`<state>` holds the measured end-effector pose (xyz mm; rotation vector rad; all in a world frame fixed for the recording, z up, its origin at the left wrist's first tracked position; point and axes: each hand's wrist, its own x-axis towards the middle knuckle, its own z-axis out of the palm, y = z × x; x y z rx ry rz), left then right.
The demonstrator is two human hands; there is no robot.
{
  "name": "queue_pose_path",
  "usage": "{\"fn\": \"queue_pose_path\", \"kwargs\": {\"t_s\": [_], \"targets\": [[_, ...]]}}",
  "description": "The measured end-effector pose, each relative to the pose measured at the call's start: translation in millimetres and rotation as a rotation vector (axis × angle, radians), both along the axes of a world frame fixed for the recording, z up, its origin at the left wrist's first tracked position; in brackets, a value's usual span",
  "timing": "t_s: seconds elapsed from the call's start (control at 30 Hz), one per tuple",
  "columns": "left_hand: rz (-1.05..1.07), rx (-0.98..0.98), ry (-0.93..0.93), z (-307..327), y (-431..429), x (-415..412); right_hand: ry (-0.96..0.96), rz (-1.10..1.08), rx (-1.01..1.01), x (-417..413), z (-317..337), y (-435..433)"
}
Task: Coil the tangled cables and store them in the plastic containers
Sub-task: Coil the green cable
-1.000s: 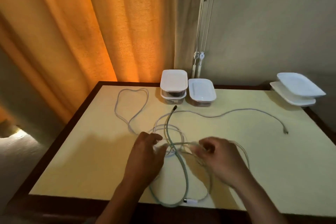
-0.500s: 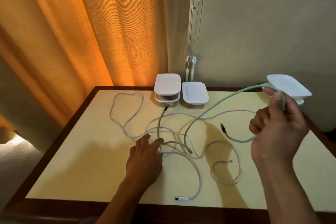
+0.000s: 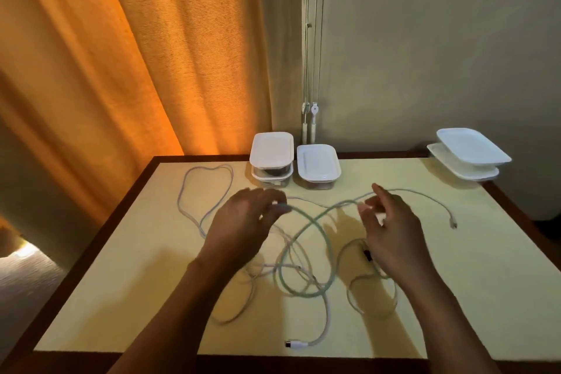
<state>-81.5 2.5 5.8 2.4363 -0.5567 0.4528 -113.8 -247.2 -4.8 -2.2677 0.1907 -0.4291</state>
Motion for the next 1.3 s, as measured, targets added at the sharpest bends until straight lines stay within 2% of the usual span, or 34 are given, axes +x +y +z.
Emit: {"fn": "queue_pose_path", "kwargs": {"t_s": [0.07,0.17,0.27,0.37,0.43,0.5,0.57,0.63,0.73,0.9,1.0,1.1,1.17,1.23,1.3], "targets": [[-0.017,-0.063,-0.006,29.6,-6.8,5.8,-0.04,0.031,-0.017,-6.9,9.3,8.5],[-0.039,-0.149,-0.037,69.1,-19.3,7.9,-0.059,0.174,0.298,-16.1,39.5,25.5],[-0.03,-0.278,0.022,106.5,-24.2,7.3,-0.137,0.22,0.253,-10.8,62.3,41.0],[-0.001,-0.244,0.18,132.7,-16.5,9.6,-0.21,0.148,0.269,5.3,83.3,39.1],[-0.036,-0.187,0.325,141.9,-7.3,7.5,-0.303,0.104,0.177,16.5,102.0,29.7],[-0.154,-0.316,0.559,144.5,0.0,-0.1,-0.453,0.067,0.06,25.9,122.8,18.1],[-0.301,-0.472,0.757,143.7,4.1,-10.8,-0.568,0.048,0.04,34.9,141.3,6.7],[-0.44,-0.598,0.873,141.7,4.0,-21.1,-0.601,0.069,0.013,41.7,156.6,-2.0],[-0.602,-0.752,0.939,142.2,-1.5,-35.7,-0.598,0.103,-0.036,50.0,168.4,-6.3],[-0.821,-0.845,0.909,154.9,-17.0,-69.7,-0.579,0.131,-0.047,54.0,167.0,-0.6],[-0.836,-1.092,0.738,174.0,-31.0,-78.6,-0.411,0.263,-0.008,40.9,143.0,16.8],[-0.719,-1.349,0.513,187.1,-43.1,-62.0,-0.257,0.387,-0.014,10.9,115.5,41.1],[-0.543,-1.407,0.392,188.0,-46.2,-44.3,-0.24,0.405,-0.019,-10.0,106.8,50.3],[-0.371,-1.361,0.294,183.0,-44.0,-29.7,-0.264,0.399,-0.027,-26.7,107.3,49.9],[-0.234,-1.218,0.192,176.0,-40.8,-24.7,-0.298,0.417,-0.083,-38.5,115.6,45.3]]}}
